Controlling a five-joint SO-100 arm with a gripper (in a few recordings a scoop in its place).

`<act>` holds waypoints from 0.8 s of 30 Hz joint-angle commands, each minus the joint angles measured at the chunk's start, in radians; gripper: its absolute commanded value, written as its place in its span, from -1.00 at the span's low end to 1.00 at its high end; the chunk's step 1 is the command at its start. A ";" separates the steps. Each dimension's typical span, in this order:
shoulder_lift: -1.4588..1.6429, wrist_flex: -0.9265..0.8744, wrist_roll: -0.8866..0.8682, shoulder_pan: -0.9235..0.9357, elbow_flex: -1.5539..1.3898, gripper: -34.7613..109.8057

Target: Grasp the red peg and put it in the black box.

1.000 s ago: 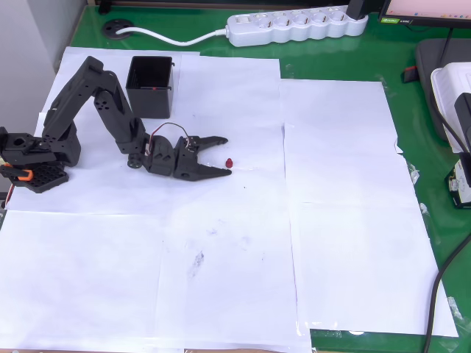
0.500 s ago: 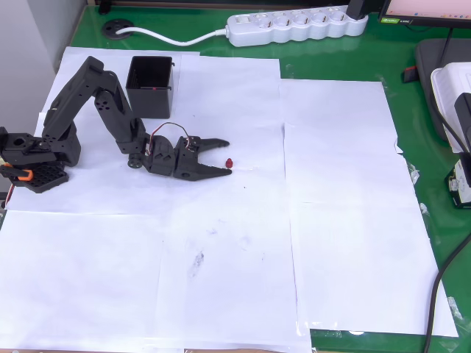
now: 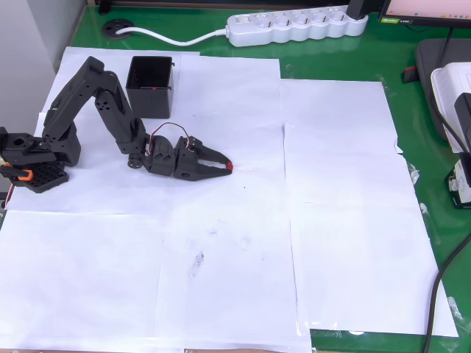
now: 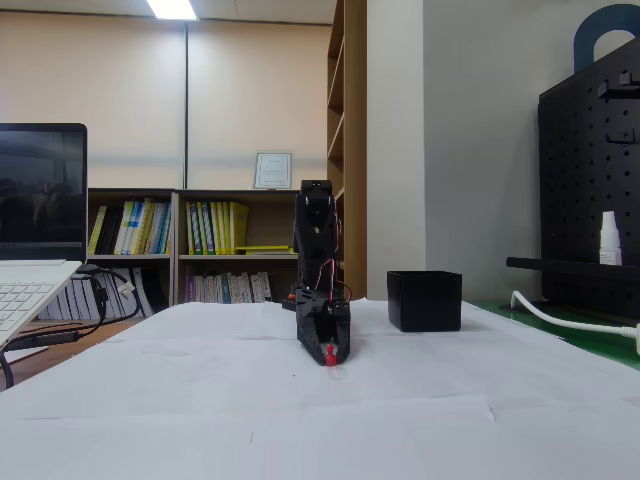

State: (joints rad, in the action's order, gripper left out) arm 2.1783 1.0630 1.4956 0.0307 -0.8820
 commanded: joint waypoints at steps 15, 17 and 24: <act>-0.689 -1.187 -0.084 -0.206 -0.699 -0.52; -0.736 -1.345 -0.092 -0.247 -0.834 -0.52; -0.795 -1.988 -0.167 -0.362 -1.313 -0.52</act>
State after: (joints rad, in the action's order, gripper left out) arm 1.4926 -0.6796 1.3560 -0.2792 -1.8699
